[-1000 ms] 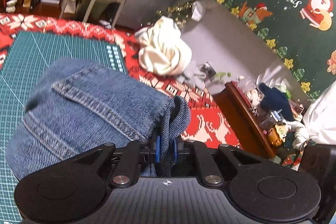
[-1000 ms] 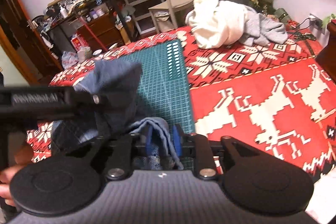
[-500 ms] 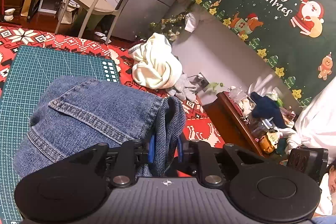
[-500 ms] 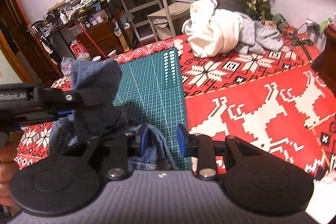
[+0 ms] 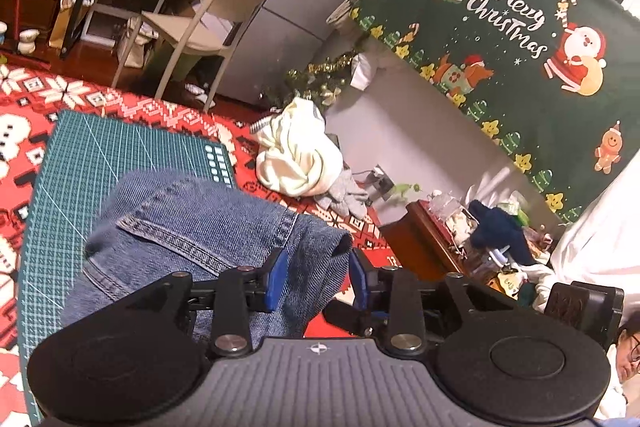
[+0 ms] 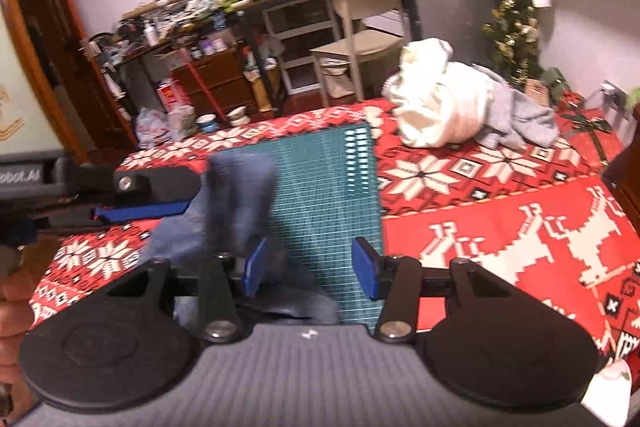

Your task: Fold clothes

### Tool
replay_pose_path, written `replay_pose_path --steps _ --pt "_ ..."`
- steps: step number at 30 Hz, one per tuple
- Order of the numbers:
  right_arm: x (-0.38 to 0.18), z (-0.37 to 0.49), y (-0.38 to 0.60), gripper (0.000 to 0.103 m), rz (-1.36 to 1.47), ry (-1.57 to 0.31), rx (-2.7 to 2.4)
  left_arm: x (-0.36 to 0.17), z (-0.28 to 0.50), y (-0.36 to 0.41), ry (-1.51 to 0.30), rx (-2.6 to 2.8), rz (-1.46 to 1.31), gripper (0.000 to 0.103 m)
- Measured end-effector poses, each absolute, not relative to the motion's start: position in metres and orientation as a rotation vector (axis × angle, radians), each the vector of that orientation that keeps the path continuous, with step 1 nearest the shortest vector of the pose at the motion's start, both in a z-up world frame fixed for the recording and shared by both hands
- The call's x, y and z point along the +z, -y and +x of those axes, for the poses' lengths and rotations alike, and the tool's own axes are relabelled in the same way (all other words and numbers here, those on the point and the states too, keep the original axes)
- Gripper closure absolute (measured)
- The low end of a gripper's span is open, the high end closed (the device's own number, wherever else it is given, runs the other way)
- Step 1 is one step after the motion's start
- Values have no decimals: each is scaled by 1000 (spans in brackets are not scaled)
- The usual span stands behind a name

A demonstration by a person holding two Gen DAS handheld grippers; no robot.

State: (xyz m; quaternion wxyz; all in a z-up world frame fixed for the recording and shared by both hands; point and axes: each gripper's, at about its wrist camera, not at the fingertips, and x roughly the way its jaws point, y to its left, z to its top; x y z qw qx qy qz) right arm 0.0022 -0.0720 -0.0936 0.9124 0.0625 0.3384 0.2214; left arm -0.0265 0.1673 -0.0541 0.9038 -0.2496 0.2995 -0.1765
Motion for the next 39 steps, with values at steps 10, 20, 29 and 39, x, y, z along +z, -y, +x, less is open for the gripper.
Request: replay_pose_path --steps 10,20,29,39 --pt "-88 -17 51 46 98 -708 529 -56 -46 -190 -597 -274 -484 60" --pt "-99 -21 10 40 21 -783 632 -92 -68 -249 -637 -84 -547 56" --pt "-118 -15 -28 66 -29 -847 692 -124 -79 -274 -697 -25 -597 56" --pt "-96 39 5 89 116 -765 535 -137 -66 -275 -734 -50 -580 55"
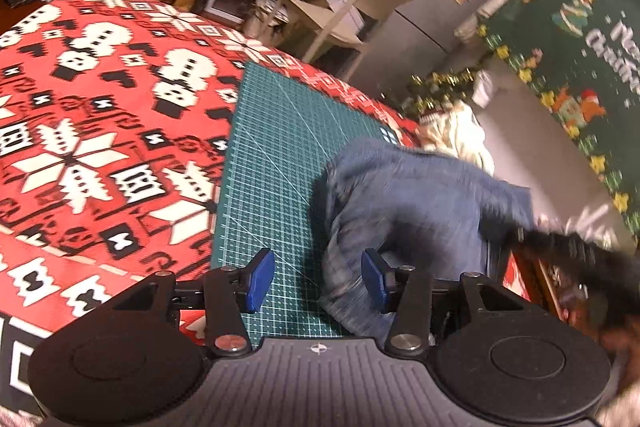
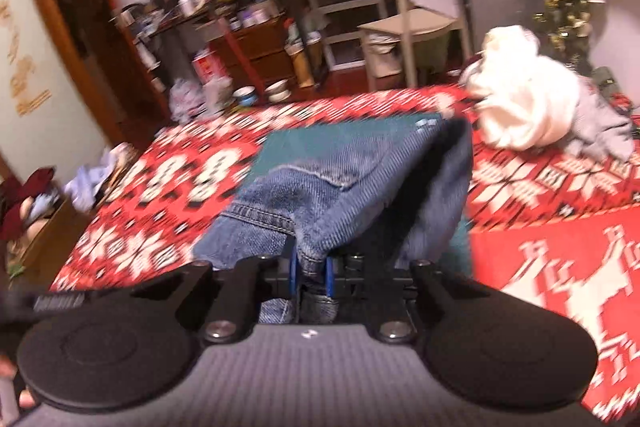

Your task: Fold clothes

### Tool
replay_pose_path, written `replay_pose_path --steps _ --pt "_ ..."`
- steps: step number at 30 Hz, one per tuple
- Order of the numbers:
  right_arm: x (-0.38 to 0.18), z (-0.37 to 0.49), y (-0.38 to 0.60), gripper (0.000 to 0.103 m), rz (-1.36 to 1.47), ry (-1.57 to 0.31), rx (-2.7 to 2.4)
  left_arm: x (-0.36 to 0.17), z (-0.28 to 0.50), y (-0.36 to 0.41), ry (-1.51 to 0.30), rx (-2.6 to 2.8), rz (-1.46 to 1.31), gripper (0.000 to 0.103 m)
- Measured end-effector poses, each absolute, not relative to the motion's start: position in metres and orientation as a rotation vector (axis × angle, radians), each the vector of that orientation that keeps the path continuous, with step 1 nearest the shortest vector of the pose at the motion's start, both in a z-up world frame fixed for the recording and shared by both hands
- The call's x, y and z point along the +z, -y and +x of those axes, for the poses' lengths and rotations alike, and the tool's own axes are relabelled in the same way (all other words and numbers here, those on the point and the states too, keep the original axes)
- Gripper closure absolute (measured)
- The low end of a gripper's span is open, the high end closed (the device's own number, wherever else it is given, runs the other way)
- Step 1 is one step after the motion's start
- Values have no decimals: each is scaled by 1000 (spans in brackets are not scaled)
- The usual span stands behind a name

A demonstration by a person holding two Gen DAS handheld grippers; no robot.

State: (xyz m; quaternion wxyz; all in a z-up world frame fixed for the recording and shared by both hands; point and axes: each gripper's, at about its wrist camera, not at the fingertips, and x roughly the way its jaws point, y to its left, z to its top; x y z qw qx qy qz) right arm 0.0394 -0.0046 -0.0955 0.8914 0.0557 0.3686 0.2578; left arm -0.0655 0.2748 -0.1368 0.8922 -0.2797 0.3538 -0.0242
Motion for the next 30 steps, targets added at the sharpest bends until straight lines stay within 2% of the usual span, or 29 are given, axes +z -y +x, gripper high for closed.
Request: replay_pose_path --steps 2,11,16,18,23,25,27,28,29,30 --pt "-98 60 16 89 139 -768 485 -141 -60 -266 -758 -69 -538 51" --pt "-143 117 66 87 253 -810 337 -146 -40 -224 -786 -283 -546 46" --pt "-147 108 77 81 275 -813 374 -147 -32 -198 -798 -390 -510 40" --pt "-146 99 80 76 286 -816 387 -156 -25 -188 -840 -361 -504 40" --pt "-141 71 88 73 271 -791 411 -171 -13 -161 -891 -300 -458 42" --pt "-142 63 91 72 247 -790 417 -174 -10 -154 -901 -276 -439 45" --pt "-143 55 93 66 218 -789 433 -177 -9 -150 -897 -268 -444 50" --pt "-144 52 94 64 206 -791 446 -177 -8 -148 -896 -253 -424 59" --pt "-145 48 94 59 196 -794 462 -177 -7 -146 -895 -238 -405 72" --pt "-146 45 93 55 187 -797 482 -178 -8 -147 -894 -222 -396 75"
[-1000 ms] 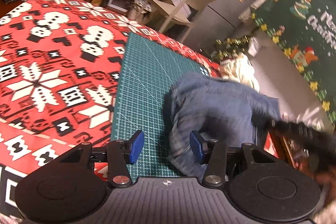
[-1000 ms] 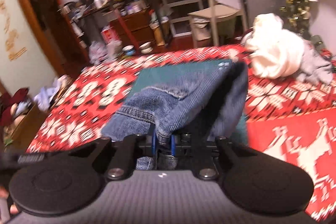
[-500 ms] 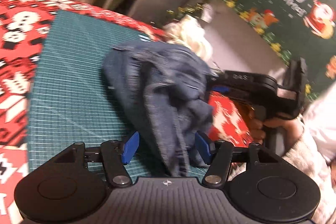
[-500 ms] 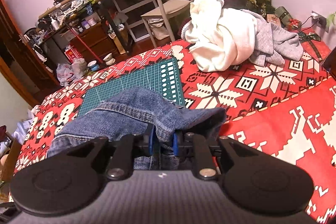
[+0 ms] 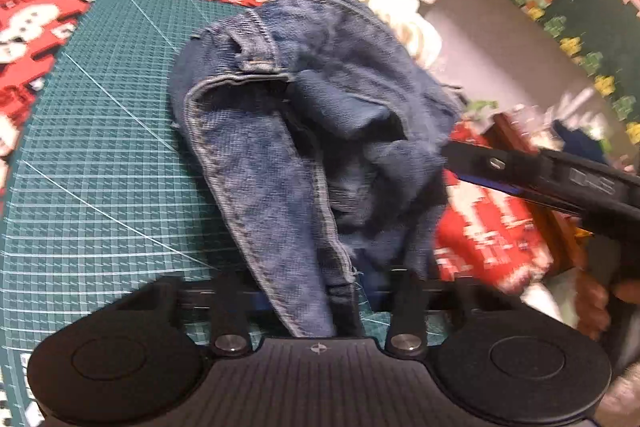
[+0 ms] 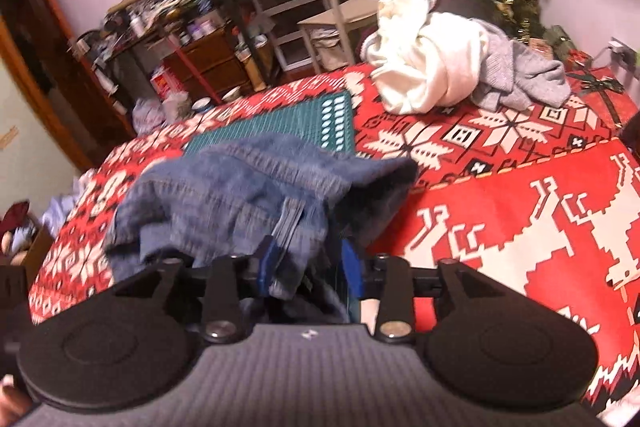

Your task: Fold clothes

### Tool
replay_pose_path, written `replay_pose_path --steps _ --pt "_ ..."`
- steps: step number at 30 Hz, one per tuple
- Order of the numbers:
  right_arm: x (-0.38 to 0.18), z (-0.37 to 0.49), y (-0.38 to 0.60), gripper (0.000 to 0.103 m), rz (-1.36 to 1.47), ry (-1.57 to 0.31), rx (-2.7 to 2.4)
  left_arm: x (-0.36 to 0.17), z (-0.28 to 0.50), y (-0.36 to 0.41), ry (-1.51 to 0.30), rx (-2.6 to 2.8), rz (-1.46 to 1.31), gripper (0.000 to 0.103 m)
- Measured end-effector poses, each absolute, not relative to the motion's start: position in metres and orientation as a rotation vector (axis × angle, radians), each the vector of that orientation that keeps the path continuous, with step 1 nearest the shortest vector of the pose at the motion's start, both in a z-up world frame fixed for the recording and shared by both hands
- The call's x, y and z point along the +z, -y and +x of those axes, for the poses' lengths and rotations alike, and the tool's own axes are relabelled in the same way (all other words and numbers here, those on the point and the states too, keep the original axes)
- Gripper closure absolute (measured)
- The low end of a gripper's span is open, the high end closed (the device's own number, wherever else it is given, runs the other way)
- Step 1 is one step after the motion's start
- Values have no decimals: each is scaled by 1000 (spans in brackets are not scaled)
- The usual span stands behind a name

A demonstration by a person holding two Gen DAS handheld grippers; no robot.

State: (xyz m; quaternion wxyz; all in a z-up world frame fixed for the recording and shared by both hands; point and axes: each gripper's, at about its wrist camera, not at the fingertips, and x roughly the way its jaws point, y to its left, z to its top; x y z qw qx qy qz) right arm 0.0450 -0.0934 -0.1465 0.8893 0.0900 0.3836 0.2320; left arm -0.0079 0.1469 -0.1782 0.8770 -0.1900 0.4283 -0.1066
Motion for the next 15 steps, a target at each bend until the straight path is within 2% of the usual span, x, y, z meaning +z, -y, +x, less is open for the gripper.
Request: replay_pose_path --steps 1,2,6,15 --pt "-147 42 92 53 180 -798 500 -178 -9 -150 -892 -208 -408 88" --pt "-148 39 90 50 169 -803 516 -179 -10 -154 -897 -187 -416 92" --pt "-153 35 81 45 128 -829 534 -172 -18 -169 -888 -120 -408 94" --pt "-156 28 64 46 95 -844 563 -135 -47 -222 -767 55 -400 95"
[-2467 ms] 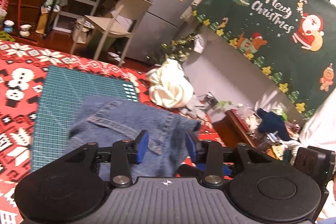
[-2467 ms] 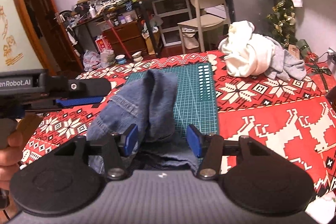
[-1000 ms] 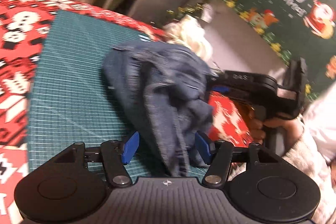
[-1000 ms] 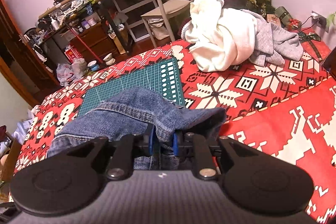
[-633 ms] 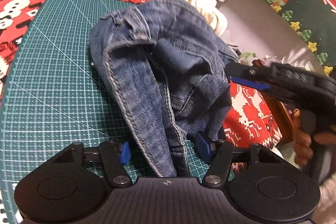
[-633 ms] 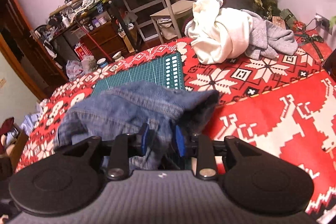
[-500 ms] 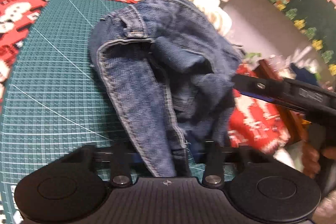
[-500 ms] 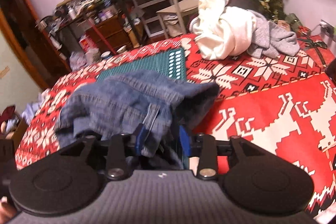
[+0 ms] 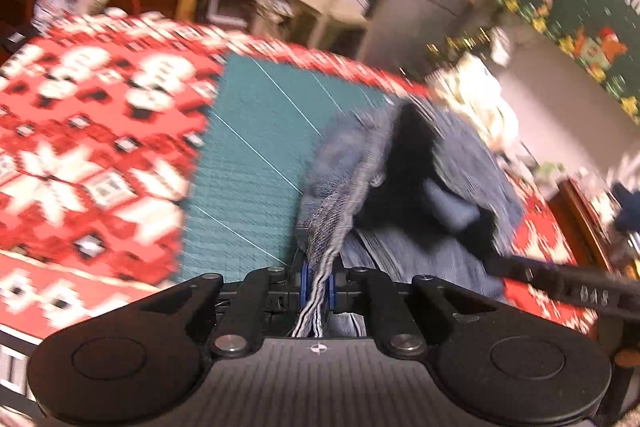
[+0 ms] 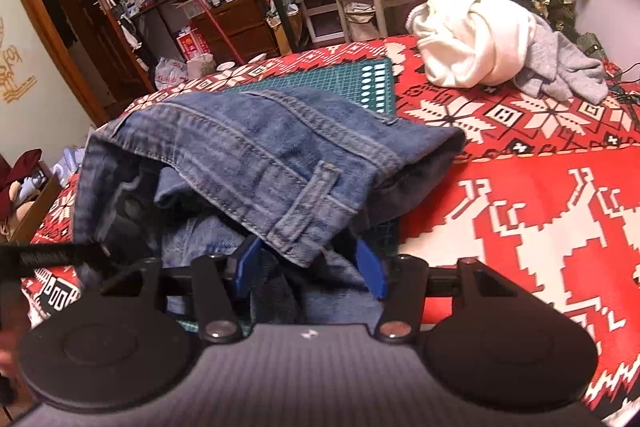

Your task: Fold clothes

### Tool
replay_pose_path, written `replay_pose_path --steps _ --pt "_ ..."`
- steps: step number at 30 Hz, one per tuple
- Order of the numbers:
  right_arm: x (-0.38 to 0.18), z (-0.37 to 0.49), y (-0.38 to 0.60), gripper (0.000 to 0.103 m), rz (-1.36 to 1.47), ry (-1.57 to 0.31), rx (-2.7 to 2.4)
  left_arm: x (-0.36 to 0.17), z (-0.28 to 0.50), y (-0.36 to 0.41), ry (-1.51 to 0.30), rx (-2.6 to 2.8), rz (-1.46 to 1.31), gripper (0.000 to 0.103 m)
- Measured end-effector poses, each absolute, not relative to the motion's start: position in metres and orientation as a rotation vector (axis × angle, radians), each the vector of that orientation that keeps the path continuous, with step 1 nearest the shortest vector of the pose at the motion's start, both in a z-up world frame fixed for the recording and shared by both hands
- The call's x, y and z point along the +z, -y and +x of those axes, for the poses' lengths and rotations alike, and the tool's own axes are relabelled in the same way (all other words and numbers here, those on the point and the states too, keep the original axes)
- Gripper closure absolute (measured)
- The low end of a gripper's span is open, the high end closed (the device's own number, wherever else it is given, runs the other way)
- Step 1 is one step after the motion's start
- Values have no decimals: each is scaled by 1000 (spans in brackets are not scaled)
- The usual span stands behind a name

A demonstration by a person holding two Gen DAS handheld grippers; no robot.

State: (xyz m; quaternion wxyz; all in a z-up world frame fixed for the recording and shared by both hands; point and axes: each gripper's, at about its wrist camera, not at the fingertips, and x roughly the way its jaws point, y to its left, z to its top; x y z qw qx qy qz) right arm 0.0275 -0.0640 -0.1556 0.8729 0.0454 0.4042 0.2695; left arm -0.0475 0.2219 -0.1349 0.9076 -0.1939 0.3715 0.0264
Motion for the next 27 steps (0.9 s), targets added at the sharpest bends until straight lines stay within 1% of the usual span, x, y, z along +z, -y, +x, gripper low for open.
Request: replay_pose_path --steps 1,2,3,10,13,15,16,18,19,20,22,23,24,25,26,27 --pt "-155 26 62 47 88 -846 568 -130 -50 -229 -752 75 -399 95" --pt "-155 24 59 51 77 -849 570 -127 -51 -235 -741 96 -394 95" --pt "-154 22 56 53 65 -852 573 -124 -53 -243 -729 116 -385 95" --pt "-147 7 50 54 38 -852 603 -131 -49 -273 -712 165 -388 95" --pt "-145 4 50 53 37 -848 601 -140 -46 -278 -730 143 -416 94" --pt "-142 2 49 53 30 -844 596 -141 -50 -278 -734 140 -422 91" --pt "-141 1 48 52 25 -844 589 -142 -53 -277 -734 139 -416 84" --pt "-140 3 48 51 14 -850 567 -137 -61 -274 -718 156 -387 74" --pt "-138 3 48 51 7 -848 563 -135 -65 -273 -711 156 -371 64" --pt "-135 2 48 47 2 -843 561 -130 -69 -272 -696 157 -349 57" --pt "-130 0 48 41 -11 -831 562 -121 -76 -268 -674 169 -295 51" --pt "-126 -2 48 35 -17 -821 560 -118 -79 -266 -669 181 -263 45" --pt "-123 -3 49 28 -27 -809 555 -115 -80 -262 -676 206 -222 43" --pt "-121 -4 49 26 -47 -798 546 -113 -80 -259 -690 238 -182 40" --pt "-118 -5 49 23 -73 -788 535 -111 -81 -255 -702 269 -143 32" --pt "-116 -5 48 21 -99 -778 526 -111 -84 -251 -695 298 -104 27"
